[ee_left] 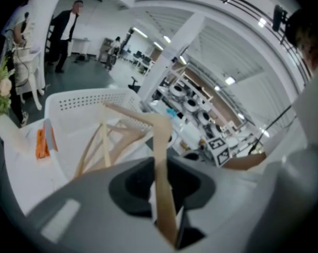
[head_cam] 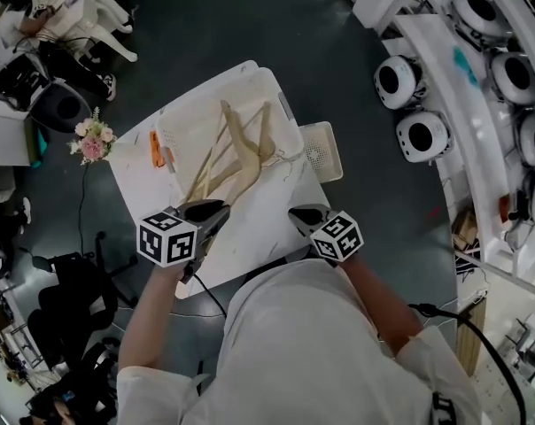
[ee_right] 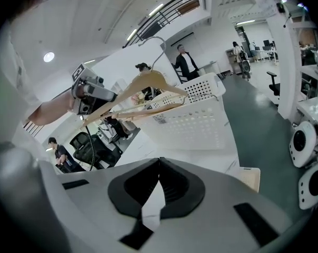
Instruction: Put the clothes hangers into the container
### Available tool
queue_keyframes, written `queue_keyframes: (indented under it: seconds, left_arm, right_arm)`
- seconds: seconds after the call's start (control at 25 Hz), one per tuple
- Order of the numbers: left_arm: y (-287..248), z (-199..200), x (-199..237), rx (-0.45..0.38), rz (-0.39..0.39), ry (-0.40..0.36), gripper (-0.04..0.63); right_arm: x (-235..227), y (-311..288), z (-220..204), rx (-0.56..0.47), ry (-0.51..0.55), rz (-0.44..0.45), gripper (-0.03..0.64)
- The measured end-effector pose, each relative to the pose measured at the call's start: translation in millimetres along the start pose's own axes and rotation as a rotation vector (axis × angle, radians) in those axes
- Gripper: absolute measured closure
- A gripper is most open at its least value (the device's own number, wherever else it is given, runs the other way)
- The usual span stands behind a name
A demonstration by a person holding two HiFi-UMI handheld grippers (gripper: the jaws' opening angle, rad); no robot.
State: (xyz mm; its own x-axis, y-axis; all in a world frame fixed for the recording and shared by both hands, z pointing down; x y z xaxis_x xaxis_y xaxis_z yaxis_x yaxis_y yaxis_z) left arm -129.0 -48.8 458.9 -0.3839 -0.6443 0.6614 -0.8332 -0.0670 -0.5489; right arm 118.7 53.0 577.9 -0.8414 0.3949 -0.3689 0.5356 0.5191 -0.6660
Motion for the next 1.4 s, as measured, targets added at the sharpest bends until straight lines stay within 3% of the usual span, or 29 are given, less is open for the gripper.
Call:
queue_keyframes:
  seconds: [0.52,0.8,0.96,1.16,1.4]
  left_arm:
    - [-29,37,50,0.337,-0.043,-0.087,0.518]
    - [-39,53,80,0.446,-0.048,-0.089,0.515]
    - [-44,54,86,0.463,-0.034,-0.118,0.512]
    - [-43,47,84,0.459,0.059,-0.241,0.499]
    - [-33,47,70,0.39,0.1,-0.309,0.459]
  right_arm:
    - [-1,-1,-7,-0.015,-0.064,-0.031,0.615]
    - [-2,1,-10,-0.017,-0.076,-0.041,0.615]
    - [-3,3,-12,-0.014,-0.079,-0.045,0.615]
    - [-1,5,-13,-0.013,-0.07,-0.039,0.615]
    - [7,5,-14,-0.011,-0.043,-0.031,0.615]
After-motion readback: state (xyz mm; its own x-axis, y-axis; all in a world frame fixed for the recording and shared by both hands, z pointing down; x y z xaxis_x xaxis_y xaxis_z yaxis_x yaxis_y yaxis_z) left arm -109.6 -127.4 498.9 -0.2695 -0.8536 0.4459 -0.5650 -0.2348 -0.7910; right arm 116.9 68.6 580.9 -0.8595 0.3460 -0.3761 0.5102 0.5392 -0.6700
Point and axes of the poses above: the fingertips, and each gripper's own axes: y backward along the fingers, x to its left, z out of its top, the point moved 9 cm from there along y, backward along the fingers, and after that the axes turned 12 degrees about -z, right-handed, at the moved point
